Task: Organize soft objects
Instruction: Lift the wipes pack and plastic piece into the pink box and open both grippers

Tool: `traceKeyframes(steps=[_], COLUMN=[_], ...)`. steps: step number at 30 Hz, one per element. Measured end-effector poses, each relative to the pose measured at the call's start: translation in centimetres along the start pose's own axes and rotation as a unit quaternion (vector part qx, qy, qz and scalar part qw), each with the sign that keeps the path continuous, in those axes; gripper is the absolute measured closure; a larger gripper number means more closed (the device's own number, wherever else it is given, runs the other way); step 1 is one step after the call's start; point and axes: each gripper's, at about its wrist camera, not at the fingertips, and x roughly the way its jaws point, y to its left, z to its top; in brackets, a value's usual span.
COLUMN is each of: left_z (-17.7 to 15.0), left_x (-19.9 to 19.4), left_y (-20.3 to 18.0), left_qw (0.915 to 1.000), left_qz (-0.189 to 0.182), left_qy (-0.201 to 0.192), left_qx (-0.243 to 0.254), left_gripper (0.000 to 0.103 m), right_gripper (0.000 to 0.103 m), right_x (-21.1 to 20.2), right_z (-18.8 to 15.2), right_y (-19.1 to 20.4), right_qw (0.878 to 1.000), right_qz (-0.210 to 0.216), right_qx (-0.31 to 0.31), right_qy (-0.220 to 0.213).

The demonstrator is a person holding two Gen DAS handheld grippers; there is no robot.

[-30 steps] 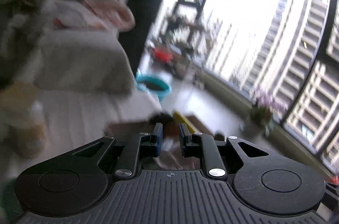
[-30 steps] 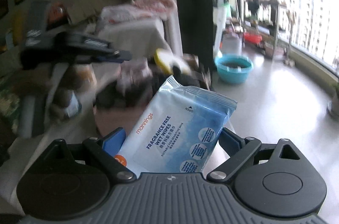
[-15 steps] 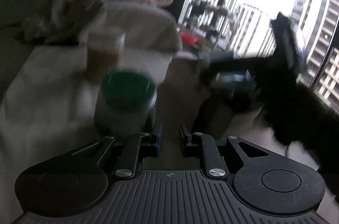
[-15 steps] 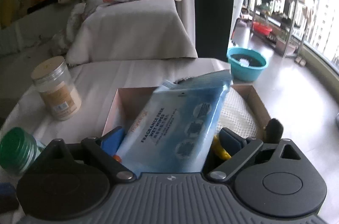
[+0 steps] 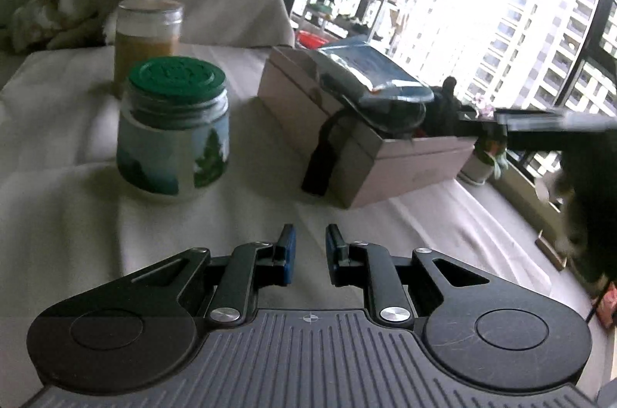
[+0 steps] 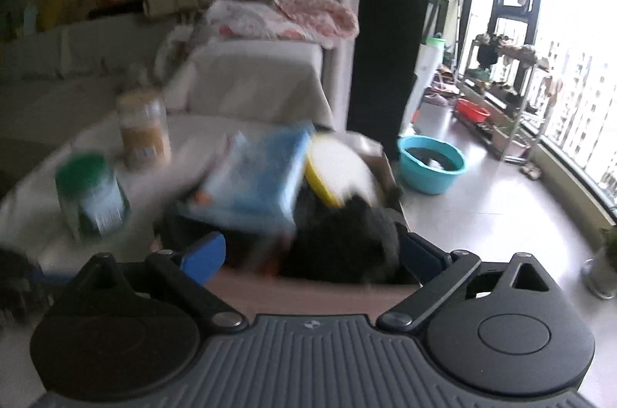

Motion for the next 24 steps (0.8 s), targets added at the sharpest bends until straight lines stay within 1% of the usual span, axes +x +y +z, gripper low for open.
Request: traceKeyframes(steps=[2, 3, 4, 6, 8, 9, 11, 13, 14, 16, 17, 18, 19, 22, 24], left_z=[-0.1, -0.2, -0.4, -0.8, -1.1, -1.1, -1.2, -1.4, -1.4, -1.5, -1.5, -1.5, -1.4, -1.4, -1.4], left_x=[0.0, -0.1, -0.3, -0.7, -0.7, -0.9, -1.2, -1.6, -1.7, -1.5, -1.3, -1.3, -1.2, -1.0, -1.0], left_y=[-0.5, -0.7, -1.0, -1.2, -1.1, -0.9, -0.3, 0.0, 0.2, 0.4, 0.4, 0.3, 0.2, 0.1, 0.1], left_qw=[0.9999, 0.9996, 0.9991, 0.9962, 0.9927, 0.9922, 0.9924, 0.9927, 0.993, 0.9939, 0.9943, 0.9944, 0.9945, 0.9945, 0.9931], left_qz=[0.01, 0.023, 0.035, 0.075, 0.108, 0.113, 0.115, 0.115, 0.113, 0.105, 0.102, 0.102, 0.1, 0.1, 0.112], left_qy=[0.001, 0.001, 0.0, 0.002, 0.007, 0.009, 0.013, 0.016, 0.019, 0.024, 0.024, 0.023, 0.023, 0.023, 0.02], left_qx=[0.007, 0.016, 0.024, 0.045, 0.053, 0.052, 0.041, 0.034, 0.031, 0.023, 0.02, 0.02, 0.02, 0.022, 0.026], left_gripper=[0.084, 0.084, 0.084, 0.084, 0.084, 0.084, 0.084, 0.084, 0.084, 0.084, 0.084, 0.084, 0.084, 0.084, 0.084], right_gripper=[0.007, 0.007, 0.007, 0.007, 0.007, 0.007, 0.007, 0.007, 0.007, 0.007, 0.009, 0.009, 0.008, 0.009, 0.015], right_x=[-0.3, -0.4, -0.4, -0.3, 0.3, 0.7, 1.4, 1.2, 1.4, 2.5, 3.1, 3.8, 4.8, 7.6, 9.3], right_z=[-1.5, -2.0, -2.5, -3.2, -3.9, -4.0, -4.1, -4.6, -4.6, -4.2, -3.9, -3.3, -2.5, -0.8, 0.2], right_y=[0.2, 0.2, 0.2, 0.3, 1.1, 1.7, 2.6, 2.9, 2.9, 2.6, 2.5, 2.4, 2.1, 1.3, 1.1], right_qw=[1.0, 1.0, 0.999, 0.997, 0.993, 0.992, 0.993, 0.995, 0.996, 0.997, 0.998, 0.998, 0.998, 0.996, 0.993], right_qz=[-0.006, 0.0, 0.012, 0.034, 0.041, 0.037, 0.015, 0.001, 0.0, 0.013, 0.012, 0.003, 0.004, 0.013, 0.027], right_qx=[-0.001, 0.006, 0.025, 0.07, 0.099, 0.104, 0.098, 0.083, 0.074, 0.054, 0.045, 0.037, 0.041, 0.069, 0.098], right_qy=[0.007, 0.01, 0.016, 0.031, 0.051, 0.061, 0.068, 0.047, 0.047, 0.049, 0.048, 0.047, 0.054, 0.047, 0.054])
